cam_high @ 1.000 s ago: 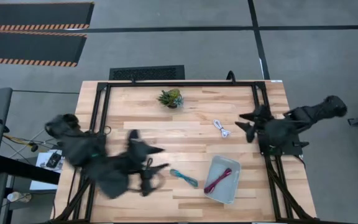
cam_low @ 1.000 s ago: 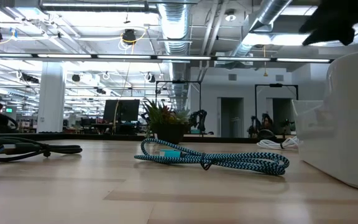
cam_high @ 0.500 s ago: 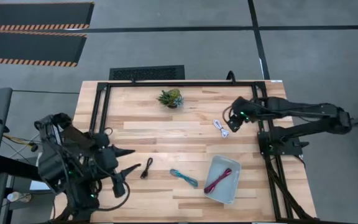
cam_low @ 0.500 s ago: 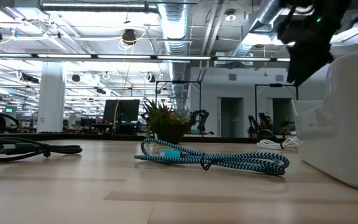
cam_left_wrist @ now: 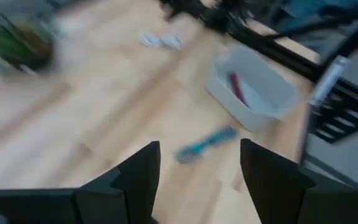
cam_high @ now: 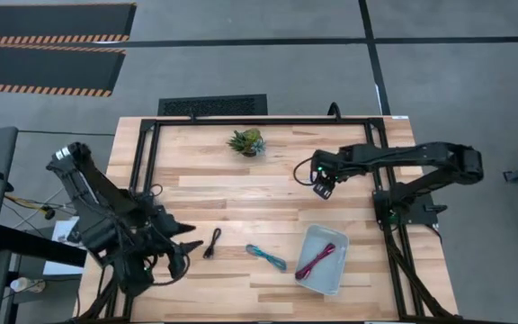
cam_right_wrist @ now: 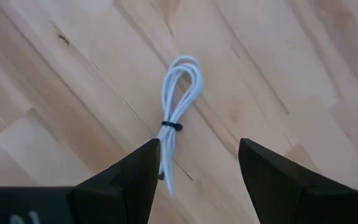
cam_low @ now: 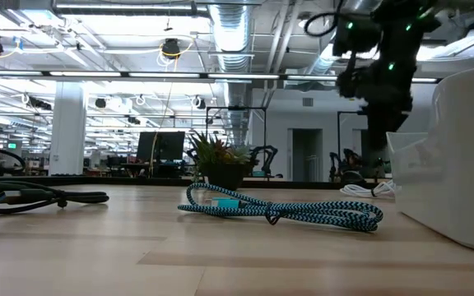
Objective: Pick and place USB-C Cables
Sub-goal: Put the white charger cable into the white bin
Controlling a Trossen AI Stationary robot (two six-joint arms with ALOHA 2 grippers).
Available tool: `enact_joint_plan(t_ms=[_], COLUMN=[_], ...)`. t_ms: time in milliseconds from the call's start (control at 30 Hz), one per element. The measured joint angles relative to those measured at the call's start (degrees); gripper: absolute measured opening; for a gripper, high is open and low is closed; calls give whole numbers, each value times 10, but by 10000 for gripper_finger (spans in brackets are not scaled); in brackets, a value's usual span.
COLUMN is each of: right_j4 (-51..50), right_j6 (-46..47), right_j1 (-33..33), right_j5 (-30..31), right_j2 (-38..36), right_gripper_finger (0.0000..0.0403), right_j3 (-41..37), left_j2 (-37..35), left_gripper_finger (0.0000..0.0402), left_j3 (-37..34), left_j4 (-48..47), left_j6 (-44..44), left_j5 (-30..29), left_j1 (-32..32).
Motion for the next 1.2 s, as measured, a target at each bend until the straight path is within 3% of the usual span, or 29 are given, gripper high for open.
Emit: enact_joint_plan(t_ms=[267,433,567,967,1200], right_j4=[23,50,52,79,57], right_j6=[-20,-35,-39,-34,-34], right_j1=[-21,-39,-45,-36,-45], right_j5=[-4,-31,-33,-49,-49], right_j2=[69,96,114,169,121], right_gripper_finger=[244,244,244,244,244], right_j3=[-18,-17,-17,-14,-19], left_j2=[-103,-125,-125,-125,-124], left_gripper_finger=[206,206,206,206,206], left_j3=[-230,-323,-360,-377,-377], left_j4=[381,532,574,580,578], left_j6=[161,210,206,192,190], left_j5=[179,236,265,260,257], left_j1=[70,128,153,159,159])
